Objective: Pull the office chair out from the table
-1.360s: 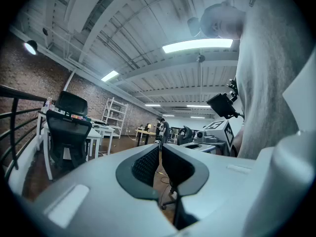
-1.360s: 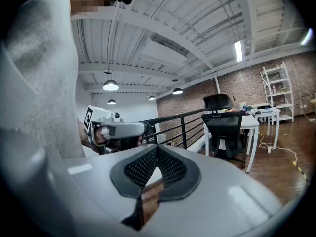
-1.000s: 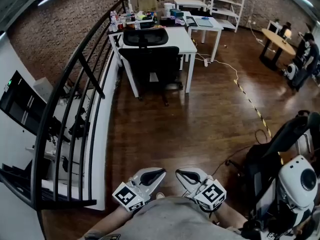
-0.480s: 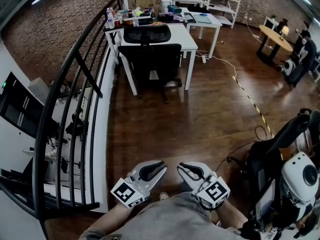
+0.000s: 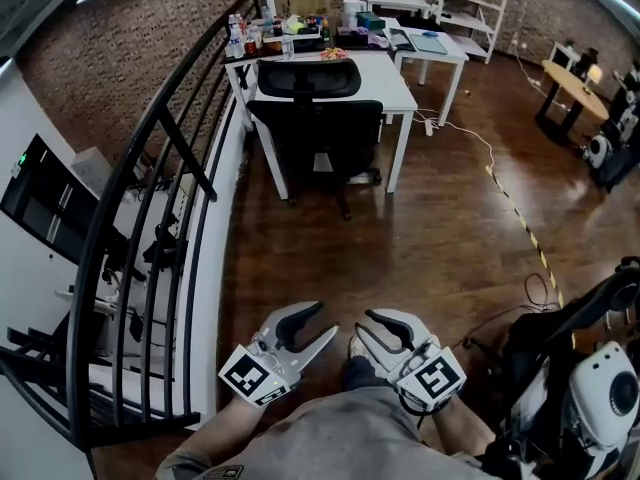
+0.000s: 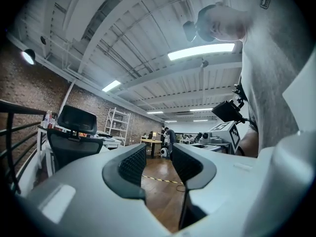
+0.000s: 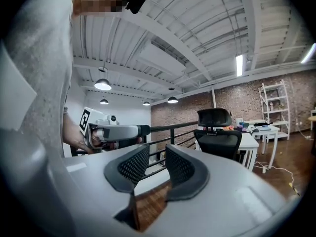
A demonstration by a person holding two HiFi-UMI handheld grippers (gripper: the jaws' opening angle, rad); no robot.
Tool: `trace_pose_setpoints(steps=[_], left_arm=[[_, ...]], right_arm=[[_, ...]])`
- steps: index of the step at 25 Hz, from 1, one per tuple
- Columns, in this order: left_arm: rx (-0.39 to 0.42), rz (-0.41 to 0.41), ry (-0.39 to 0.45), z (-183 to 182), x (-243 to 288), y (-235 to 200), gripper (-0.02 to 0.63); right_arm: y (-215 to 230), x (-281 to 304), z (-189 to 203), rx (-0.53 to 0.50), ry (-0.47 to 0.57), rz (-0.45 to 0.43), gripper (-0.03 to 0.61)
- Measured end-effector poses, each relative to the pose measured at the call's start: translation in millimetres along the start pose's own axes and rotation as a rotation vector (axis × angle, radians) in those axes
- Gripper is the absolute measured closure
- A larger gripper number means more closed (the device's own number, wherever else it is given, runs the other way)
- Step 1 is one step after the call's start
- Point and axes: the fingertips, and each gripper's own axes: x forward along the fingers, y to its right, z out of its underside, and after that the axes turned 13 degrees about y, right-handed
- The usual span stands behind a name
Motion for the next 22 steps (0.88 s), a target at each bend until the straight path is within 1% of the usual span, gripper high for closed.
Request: trace_pose_setpoints(steps=[9, 13, 18, 22], left_arm=[[0.008, -0.072, -0.044, 26.7, 81.8, -74.9, 0.471], [0.008, -0.088, -0.044, 35.8, 116.1, -107.2, 0.471], [0.000, -0.114, -0.048, 40.8, 139.0, -142.6, 0.471], [0.001, -0.131, -0.045, 42.5, 151.0, -189.2, 0.471]], right_arm=[[106.7, 42.3, 5.3, 0.043, 0.028, -0.064, 0.465], [156.9, 58.3, 11.9, 0.044, 0.022, -0.059, 0.465], [196.4, 78.9, 11.0, 0.059, 0.011, -0.071, 0.465], [230.7, 111.7, 12.3, 0.055, 0.013, -0.061, 0.465]])
